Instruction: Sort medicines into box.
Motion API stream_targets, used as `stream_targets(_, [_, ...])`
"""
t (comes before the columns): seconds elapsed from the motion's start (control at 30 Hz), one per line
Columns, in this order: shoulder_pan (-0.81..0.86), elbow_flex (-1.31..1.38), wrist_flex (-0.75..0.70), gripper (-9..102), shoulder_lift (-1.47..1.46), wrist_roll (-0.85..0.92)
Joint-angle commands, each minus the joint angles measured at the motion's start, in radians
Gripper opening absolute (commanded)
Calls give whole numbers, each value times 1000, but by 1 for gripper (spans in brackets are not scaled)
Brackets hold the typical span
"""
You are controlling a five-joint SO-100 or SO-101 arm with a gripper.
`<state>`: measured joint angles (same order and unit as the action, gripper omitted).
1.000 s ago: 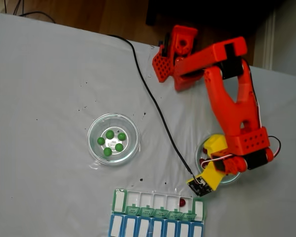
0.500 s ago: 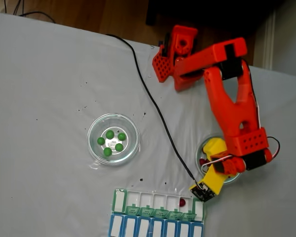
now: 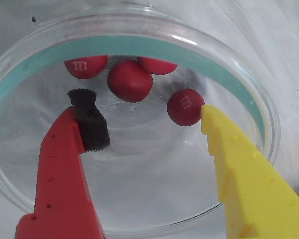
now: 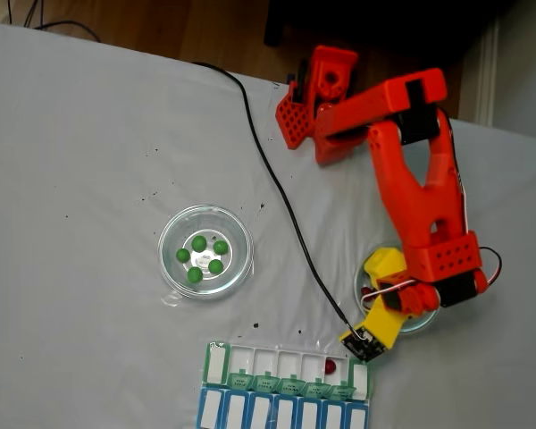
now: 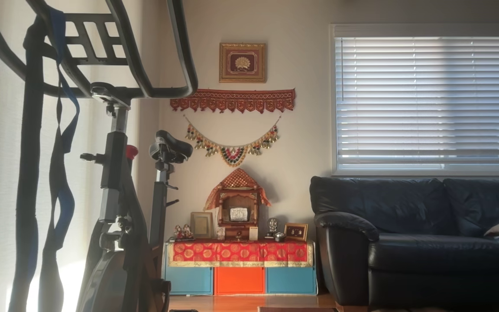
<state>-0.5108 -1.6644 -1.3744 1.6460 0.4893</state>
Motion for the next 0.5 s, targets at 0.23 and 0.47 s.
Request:
stream_targets(0.23, [-17, 0, -5, 33, 55, -31])
stream_targets(0.47, [-29, -31, 43, 30, 51, -41])
